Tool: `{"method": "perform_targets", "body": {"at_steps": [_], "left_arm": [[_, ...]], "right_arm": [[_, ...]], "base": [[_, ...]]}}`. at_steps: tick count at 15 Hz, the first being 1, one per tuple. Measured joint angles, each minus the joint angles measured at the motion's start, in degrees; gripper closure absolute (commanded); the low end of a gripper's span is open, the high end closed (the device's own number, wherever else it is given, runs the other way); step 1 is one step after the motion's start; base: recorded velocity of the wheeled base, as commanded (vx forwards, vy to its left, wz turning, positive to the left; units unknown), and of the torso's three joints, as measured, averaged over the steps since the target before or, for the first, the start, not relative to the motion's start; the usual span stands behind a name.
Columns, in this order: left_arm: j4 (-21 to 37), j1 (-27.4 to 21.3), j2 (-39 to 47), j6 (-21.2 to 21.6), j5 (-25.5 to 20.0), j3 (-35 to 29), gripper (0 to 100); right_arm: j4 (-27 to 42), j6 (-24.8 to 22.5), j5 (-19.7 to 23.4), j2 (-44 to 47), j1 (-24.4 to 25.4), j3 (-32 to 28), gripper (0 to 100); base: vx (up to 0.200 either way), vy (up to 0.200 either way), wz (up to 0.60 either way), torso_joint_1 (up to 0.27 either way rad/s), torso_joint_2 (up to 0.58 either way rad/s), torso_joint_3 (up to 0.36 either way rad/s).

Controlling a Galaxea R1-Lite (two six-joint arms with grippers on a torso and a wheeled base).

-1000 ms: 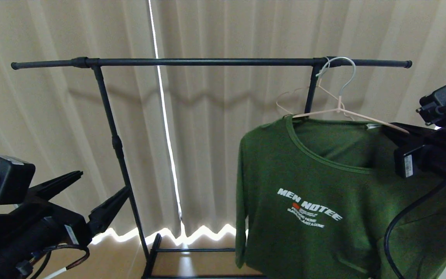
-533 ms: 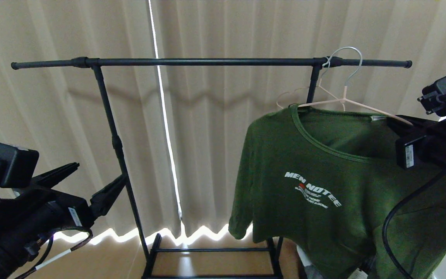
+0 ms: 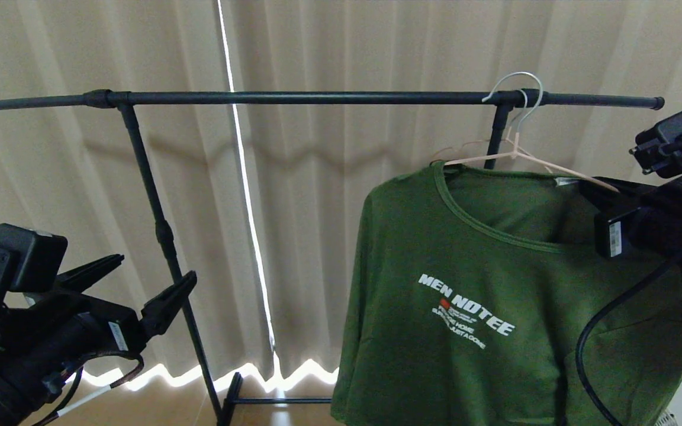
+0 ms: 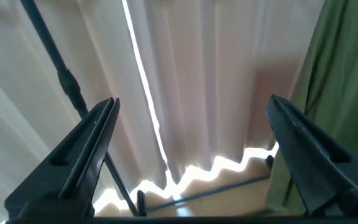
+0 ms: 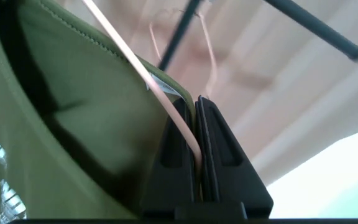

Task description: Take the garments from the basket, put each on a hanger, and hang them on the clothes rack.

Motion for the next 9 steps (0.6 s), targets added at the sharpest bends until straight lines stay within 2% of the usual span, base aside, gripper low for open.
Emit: {"method": "perform_targets", "body": {"at_steps": [3, 9], "left_arm": [[0.0, -0.06, -0.02, 0.05, 0.01, 0.45, 0], [-0.02, -2.73, 0.24, 0.44, -0.1, 1.79, 0]], "right_arm": [[-0.02, 0.13, 0.0, 0.2, 1.54, -0.2, 100], [0.27, 0.16, -0.22, 1.62, 1.51, -2.13, 100]], "base": [[0.2, 0.0, 0.0, 0.006, 0.0, 0.002], [0.0, 0.0, 0.0, 0.0, 0.0, 0.0]]}}
